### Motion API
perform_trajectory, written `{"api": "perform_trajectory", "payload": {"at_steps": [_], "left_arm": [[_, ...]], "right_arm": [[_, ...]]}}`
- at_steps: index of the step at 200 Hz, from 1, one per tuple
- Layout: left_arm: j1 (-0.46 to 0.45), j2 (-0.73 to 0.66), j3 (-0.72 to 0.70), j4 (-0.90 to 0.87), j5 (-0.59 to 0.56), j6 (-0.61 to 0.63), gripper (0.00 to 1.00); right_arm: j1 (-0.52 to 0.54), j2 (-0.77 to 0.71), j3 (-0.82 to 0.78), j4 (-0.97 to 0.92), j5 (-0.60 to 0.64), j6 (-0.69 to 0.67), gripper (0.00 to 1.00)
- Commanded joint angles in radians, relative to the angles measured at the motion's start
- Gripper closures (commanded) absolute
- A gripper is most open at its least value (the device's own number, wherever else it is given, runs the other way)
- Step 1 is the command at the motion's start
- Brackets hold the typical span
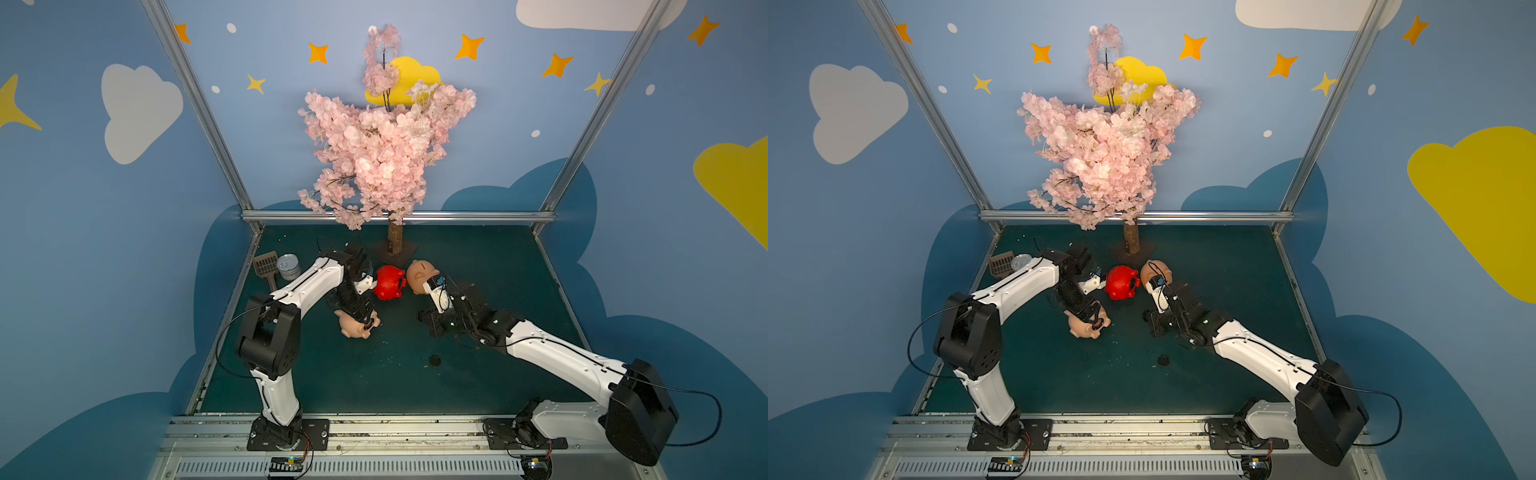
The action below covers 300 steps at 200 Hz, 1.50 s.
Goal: Close piggy banks
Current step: Adjust the piggy bank at the center of the board.
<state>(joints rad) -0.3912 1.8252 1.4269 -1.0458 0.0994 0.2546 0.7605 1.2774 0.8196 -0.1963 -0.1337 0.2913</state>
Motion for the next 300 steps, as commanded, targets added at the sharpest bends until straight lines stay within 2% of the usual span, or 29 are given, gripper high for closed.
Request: {"api": "perform_trajectory", "payload": {"at_steps": [1, 31, 73, 110, 214, 242, 300], "left_arm": [[-0.014, 0.012, -0.013, -0.022, 0.171, -0.026, 0.15], [-0.027, 0.004, -0.025, -0.024, 0.252, -0.059, 0.18], [-0.05, -0.022, -0.044, -0.006, 0.312, -0.07, 0.16], [-0.068, -0.014, -0.06, 0.003, 0.275, -0.067, 0.08], [-0.084, -0.019, -0.072, 0.035, 0.372, -0.099, 0.05], [-0.104, -0.022, -0.07, 0.024, 0.31, -0.091, 0.05], [-0.181, -0.066, -0.03, 0.037, 0.031, -0.133, 0.05]], "right_arm": [[-0.006, -0.014, -0.021, 0.02, -0.009, 0.006, 1.0], [-0.01, -0.018, -0.026, 0.024, -0.027, 0.008, 1.0], [-0.009, -0.029, -0.073, 0.09, -0.092, 0.01, 1.0], [-0.007, -0.029, -0.09, 0.12, -0.148, 0.013, 1.0], [-0.007, -0.023, -0.099, 0.125, -0.165, 0.014, 1.0], [-0.006, -0.033, -0.101, 0.122, -0.161, 0.013, 1.0], [-0.006, -0.041, -0.101, 0.11, -0.15, 0.009, 1.0]]}}
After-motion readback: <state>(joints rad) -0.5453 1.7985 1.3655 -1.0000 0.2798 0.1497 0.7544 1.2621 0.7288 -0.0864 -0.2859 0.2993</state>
